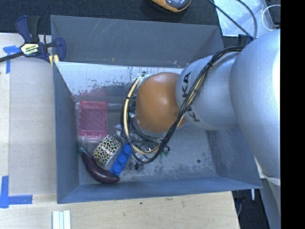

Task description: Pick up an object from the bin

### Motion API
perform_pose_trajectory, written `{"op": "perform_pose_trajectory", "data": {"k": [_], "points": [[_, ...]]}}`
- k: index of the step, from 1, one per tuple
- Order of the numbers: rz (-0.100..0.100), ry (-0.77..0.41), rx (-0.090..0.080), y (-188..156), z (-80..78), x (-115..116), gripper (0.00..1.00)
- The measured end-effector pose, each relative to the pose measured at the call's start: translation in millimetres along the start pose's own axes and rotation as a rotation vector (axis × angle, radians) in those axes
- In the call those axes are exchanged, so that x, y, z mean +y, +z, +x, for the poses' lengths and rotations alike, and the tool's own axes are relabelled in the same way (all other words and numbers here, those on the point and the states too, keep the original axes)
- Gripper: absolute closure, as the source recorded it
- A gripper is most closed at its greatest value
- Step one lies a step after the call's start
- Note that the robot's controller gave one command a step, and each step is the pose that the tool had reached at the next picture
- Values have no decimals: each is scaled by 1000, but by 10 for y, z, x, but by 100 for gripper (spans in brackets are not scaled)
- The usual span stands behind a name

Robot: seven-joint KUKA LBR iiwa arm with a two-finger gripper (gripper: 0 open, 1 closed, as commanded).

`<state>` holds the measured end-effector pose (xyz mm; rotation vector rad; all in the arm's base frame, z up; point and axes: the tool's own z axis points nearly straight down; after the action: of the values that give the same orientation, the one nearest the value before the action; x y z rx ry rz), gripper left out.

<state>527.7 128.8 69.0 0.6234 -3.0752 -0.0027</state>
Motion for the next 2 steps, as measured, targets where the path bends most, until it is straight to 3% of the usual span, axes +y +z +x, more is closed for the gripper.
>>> {"op": "perform_pose_trajectory", "data": {"k": [1,2], "points": [[6,-365,-10,-13,78,-103,0],[0,1,-4,-10,-10,-6,100]]}}
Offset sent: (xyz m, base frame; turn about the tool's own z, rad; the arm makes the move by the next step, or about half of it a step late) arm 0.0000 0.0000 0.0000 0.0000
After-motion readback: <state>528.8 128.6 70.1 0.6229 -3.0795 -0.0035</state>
